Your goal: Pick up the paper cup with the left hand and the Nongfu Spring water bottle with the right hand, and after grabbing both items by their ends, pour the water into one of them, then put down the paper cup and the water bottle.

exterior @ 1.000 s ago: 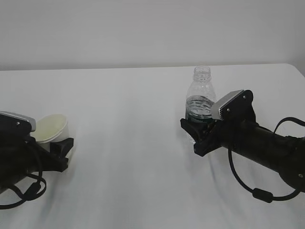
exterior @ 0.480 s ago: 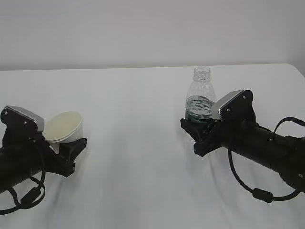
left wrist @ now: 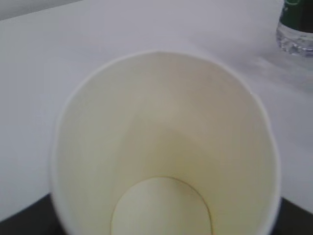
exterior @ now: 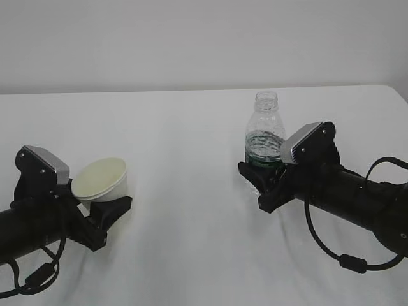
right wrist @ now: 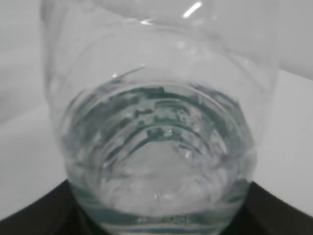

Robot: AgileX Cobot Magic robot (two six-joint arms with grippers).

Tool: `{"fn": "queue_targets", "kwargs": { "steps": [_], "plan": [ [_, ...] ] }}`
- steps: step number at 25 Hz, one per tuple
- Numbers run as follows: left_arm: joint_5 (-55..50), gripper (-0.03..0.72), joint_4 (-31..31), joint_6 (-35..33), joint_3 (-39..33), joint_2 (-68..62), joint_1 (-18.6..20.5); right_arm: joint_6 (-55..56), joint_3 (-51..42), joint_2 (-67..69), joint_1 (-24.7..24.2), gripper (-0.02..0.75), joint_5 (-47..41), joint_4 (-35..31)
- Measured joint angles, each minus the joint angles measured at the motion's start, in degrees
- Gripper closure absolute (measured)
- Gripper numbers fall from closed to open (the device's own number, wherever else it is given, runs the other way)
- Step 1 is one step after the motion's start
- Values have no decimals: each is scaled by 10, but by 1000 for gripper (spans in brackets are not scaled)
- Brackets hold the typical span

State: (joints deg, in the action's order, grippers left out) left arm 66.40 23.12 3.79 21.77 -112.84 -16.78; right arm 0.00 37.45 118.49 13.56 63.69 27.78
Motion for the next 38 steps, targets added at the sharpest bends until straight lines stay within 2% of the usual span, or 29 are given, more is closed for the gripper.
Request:
{"fn": "queue_targets", "kwargs": {
  "steps": [12, 27, 38],
  "plan": [
    [0, 207, 95, 17, 0, 0, 0, 0, 0, 0, 0, 281, 0, 35],
    [-1, 211, 139, 27, 0, 12, 0, 0, 0, 0, 0, 281, 0, 81],
    [-1, 225, 191, 70, 15, 21, 0, 0, 0, 0, 0, 281, 0, 105]
  ]
}}
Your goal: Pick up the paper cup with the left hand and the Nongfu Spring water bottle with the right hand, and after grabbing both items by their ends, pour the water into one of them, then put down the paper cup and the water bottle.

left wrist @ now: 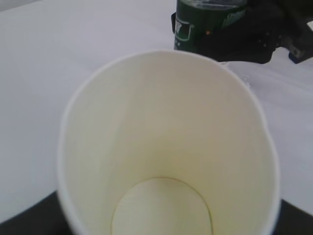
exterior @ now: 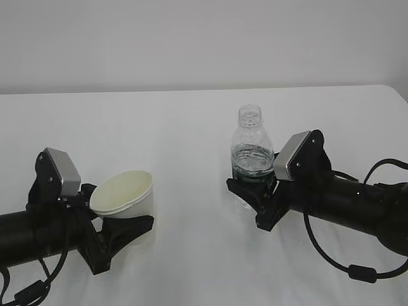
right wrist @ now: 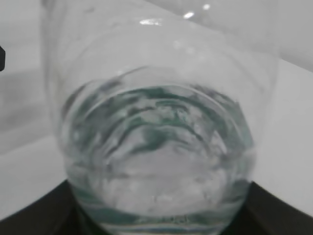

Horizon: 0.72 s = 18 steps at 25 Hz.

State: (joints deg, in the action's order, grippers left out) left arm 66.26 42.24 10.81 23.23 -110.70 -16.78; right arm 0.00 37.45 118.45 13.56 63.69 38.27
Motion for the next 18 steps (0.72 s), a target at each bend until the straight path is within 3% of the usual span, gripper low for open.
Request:
{"fn": "queue_targets", "kwargs": {
  "steps": [10, 18],
  "plan": [
    [-3, 225, 71, 47, 60, 0, -7, 0, 0, 0, 0, 281, 0, 11],
    [-42, 226, 89, 57, 100, 0, -63, 0, 0, -1, 0, 281, 0, 21]
  ]
}}
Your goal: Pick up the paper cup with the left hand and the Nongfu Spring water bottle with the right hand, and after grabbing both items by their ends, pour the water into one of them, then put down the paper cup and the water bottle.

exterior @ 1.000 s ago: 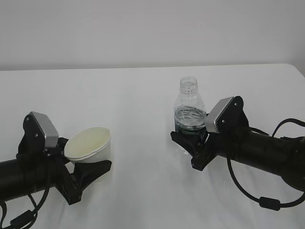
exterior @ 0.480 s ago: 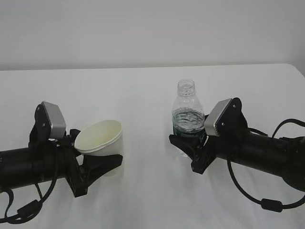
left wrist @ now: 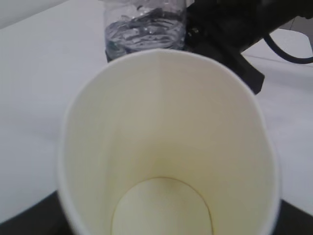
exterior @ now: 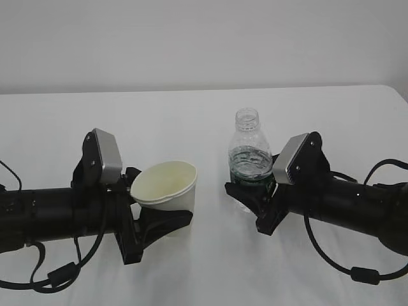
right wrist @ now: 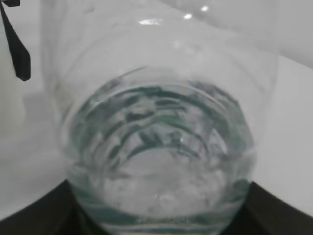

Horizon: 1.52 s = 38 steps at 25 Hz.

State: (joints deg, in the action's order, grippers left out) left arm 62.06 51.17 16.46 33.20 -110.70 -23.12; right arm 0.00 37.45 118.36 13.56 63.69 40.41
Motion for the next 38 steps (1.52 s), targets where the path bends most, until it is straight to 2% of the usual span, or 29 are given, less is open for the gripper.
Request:
{"fn": "queue_targets", "kwargs": {
  "steps": [8, 19, 38],
  "plan": [
    [-2, 226, 1, 5, 8, 0, -47, 0, 0, -1, 0, 281, 0, 10],
    [-47, 232, 12, 14, 9, 0, -83, 0, 1, -2, 0, 281, 0, 32],
    [-29, 233, 31, 31, 9, 0, -84, 0, 66, -3, 11, 281, 0, 86]
  ]
}}
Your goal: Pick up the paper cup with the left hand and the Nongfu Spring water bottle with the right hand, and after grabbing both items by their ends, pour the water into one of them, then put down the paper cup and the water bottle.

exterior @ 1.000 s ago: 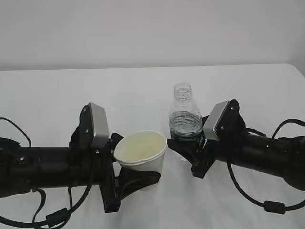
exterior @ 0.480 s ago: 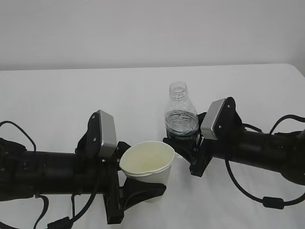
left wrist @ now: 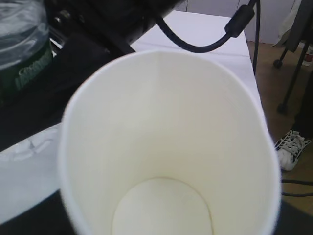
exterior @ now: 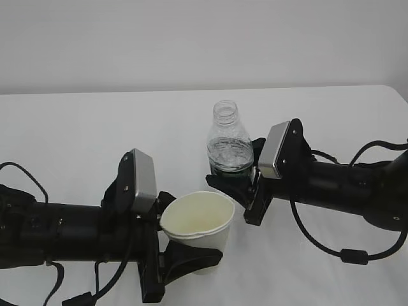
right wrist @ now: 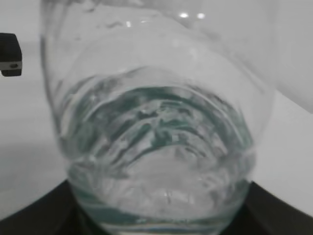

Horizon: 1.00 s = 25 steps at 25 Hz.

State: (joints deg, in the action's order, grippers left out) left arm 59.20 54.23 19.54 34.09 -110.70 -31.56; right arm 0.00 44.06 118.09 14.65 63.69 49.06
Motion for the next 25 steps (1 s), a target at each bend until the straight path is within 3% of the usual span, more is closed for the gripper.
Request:
{"fn": "queue_targets", "kwargs": {
  "steps": [25],
  "plan": [
    [20, 233, 8, 1, 0, 0, -1, -79, 11, 0, 12, 281, 0, 9]
  ]
}}
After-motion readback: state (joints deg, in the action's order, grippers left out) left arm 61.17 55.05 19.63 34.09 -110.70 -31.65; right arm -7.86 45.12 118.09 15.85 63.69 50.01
